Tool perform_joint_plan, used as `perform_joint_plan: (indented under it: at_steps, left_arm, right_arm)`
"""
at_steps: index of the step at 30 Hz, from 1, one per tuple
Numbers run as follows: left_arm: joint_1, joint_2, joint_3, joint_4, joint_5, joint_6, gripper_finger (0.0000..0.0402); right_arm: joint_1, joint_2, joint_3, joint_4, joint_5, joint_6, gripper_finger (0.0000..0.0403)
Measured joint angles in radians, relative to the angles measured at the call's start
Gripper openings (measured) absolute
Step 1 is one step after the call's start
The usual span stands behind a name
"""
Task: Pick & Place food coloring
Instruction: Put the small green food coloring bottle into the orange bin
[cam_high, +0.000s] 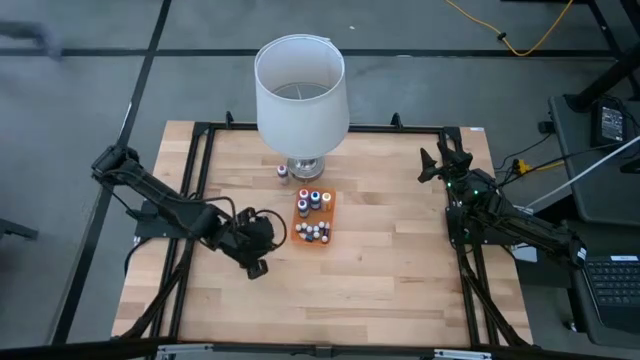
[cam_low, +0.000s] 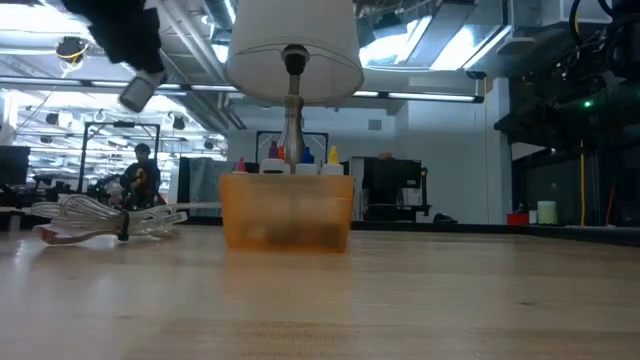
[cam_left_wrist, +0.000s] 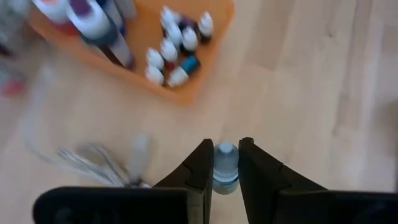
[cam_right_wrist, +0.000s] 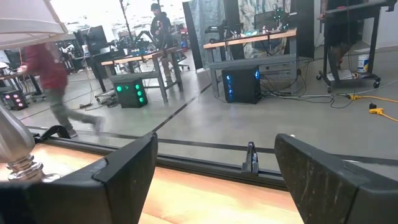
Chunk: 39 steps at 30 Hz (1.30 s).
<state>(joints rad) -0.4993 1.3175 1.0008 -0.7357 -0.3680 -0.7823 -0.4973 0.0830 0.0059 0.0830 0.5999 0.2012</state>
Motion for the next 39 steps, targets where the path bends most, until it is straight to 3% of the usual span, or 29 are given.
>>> perform_joint_plan:
  at_steps: [9, 16, 23, 39]
  left_arm:
    - [-0.025, -0.041, -0.078, 0.143, -0.321, 0.101, 0.0052]
    - [-0.004, 0.021, -0.081, 0.150, -0.544, -0.026, 0.0052]
    - [0.038, 0.151, -0.031, 0.146, -0.579, -0.168, 0.0052]
    - [0.169, 0.468, 0.277, 0.133, -0.536, -0.150, 0.0052]
  right_arm:
    - [0.000, 0.000, 0.000, 0.000, 0.000, 0.000, 0.0323]
    - [0.000, 0.000, 0.000, 0.000, 0.000, 0.000, 0.0323]
    - [0.000, 0.000, 0.000, 0.000, 0.000, 0.000, 0.0323]
    - [0.000, 0.000, 0.000, 0.000, 0.000, 0.000, 0.0323]
